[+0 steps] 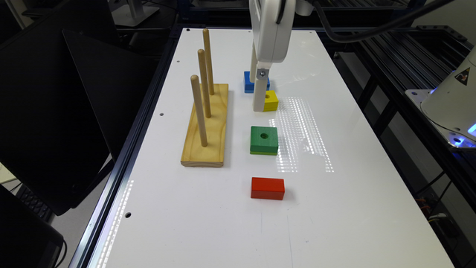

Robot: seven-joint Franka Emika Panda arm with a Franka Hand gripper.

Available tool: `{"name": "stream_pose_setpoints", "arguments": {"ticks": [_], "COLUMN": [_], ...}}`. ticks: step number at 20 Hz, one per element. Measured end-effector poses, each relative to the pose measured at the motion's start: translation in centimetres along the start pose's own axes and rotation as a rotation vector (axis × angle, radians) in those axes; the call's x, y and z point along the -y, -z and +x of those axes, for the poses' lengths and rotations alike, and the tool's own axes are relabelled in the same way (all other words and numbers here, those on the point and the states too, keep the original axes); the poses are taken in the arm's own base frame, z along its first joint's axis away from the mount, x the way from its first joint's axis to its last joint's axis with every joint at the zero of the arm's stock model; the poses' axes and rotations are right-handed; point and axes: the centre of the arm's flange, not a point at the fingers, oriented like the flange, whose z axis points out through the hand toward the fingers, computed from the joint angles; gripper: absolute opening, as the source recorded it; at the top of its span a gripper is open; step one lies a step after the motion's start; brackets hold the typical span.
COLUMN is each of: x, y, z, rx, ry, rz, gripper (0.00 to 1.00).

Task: Pick up green block.

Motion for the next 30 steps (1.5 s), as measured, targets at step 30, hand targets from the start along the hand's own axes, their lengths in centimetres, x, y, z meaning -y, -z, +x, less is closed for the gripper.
{"name": "stream_pose_setpoints", "arguments": {"ticks": [30], "x": [0.2], "y": [-6.0], "z": [-0.5], "rx": [0.044], "ry": [0.000], "rz": [-0.019], "gripper": [1.00]}}
